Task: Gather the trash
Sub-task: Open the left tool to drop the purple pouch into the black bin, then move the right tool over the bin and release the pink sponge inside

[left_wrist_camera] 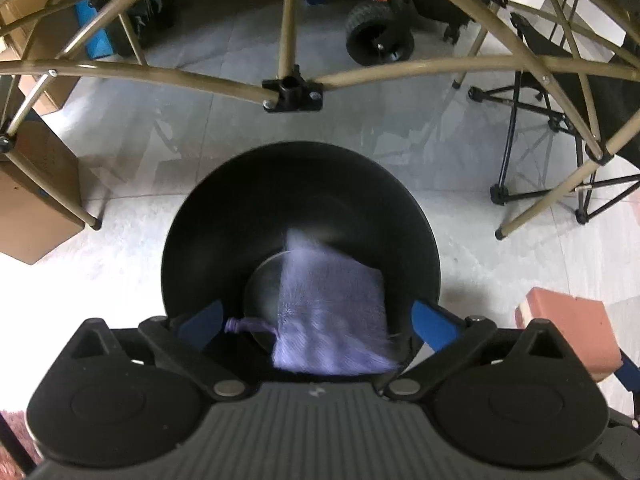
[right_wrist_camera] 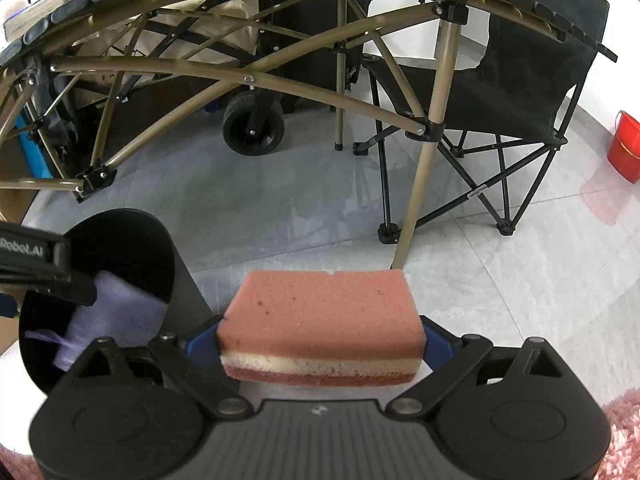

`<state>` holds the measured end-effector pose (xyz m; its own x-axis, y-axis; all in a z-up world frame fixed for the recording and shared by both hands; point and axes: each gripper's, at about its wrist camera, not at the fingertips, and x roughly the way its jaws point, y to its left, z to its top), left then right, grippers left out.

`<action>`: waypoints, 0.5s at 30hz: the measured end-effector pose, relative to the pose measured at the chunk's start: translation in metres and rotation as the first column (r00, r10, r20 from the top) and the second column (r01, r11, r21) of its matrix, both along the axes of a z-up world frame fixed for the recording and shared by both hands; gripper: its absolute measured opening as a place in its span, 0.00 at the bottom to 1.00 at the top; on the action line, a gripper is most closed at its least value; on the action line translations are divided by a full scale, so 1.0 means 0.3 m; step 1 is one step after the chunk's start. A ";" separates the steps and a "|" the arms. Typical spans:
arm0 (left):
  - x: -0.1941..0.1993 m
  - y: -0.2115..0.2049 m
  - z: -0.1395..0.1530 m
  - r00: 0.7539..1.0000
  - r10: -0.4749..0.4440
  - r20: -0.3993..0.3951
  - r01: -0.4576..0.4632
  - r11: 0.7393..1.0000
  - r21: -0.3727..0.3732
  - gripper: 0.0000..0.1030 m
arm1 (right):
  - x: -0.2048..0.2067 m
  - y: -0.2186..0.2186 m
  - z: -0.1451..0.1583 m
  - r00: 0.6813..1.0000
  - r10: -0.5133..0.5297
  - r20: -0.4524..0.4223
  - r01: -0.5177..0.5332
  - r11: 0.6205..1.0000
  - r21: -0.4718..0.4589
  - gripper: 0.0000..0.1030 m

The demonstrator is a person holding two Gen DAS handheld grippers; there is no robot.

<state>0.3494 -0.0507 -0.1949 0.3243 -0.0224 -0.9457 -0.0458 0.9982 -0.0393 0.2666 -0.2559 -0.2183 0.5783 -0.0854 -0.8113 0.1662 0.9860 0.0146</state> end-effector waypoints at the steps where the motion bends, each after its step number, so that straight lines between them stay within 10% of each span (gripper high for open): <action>1: 0.001 0.000 -0.001 1.000 -0.001 -0.003 0.001 1.000 -0.001 1.00 | 0.000 0.000 0.000 1.000 -0.001 -0.001 0.001 1.000 0.001 0.94; 15: -0.005 0.023 -0.019 1.000 0.004 -0.030 -0.004 1.000 0.020 1.00 | -0.007 0.008 0.006 1.000 0.006 0.003 -0.006 1.000 -0.002 0.94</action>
